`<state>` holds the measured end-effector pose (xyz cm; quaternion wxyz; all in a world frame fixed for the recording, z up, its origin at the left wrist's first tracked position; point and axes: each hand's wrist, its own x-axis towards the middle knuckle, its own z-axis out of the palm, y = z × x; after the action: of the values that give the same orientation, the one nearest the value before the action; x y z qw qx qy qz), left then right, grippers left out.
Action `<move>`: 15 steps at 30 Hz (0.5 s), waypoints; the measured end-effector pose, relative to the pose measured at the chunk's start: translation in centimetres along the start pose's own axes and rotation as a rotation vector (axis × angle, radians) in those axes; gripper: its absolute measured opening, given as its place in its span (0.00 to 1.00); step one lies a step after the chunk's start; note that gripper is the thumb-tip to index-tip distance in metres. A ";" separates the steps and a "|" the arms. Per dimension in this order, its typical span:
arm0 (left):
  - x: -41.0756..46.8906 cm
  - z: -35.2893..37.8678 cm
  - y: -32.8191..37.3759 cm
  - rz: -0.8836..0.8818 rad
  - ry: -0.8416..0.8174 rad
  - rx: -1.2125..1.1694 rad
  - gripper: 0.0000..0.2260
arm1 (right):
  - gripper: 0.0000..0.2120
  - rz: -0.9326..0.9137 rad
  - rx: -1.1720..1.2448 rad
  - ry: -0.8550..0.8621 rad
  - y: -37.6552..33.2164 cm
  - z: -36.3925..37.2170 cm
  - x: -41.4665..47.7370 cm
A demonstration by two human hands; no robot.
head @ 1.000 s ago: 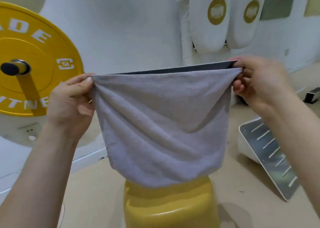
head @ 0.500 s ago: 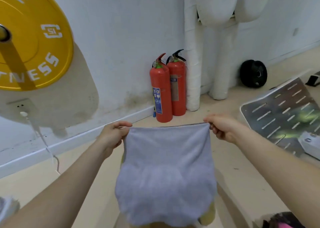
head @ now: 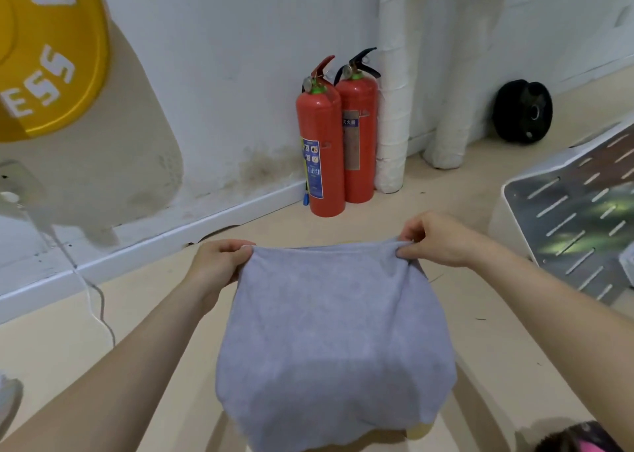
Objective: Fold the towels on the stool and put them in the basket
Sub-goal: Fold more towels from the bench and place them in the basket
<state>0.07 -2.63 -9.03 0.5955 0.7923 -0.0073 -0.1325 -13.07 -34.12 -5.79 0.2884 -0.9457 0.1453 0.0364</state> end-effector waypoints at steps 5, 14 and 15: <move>1.3 -1.0 -0.2 -0.095 -0.026 -0.145 0.05 | 0.07 0.215 0.539 -0.022 0.8 -0.7 1.5; 2.8 -0.5 -1.1 -0.154 0.048 -0.271 0.05 | 0.06 0.247 0.435 0.423 0.3 4.1 5.6; 2.9 -0.6 -1.1 -0.149 0.051 -0.266 0.05 | 0.06 0.255 0.448 0.414 0.4 4.3 5.8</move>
<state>2.80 -2.24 -10.54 0.6836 0.7080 0.0844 -0.1560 -7.64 -33.54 -10.46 0.4467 -0.8204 0.3222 -0.1537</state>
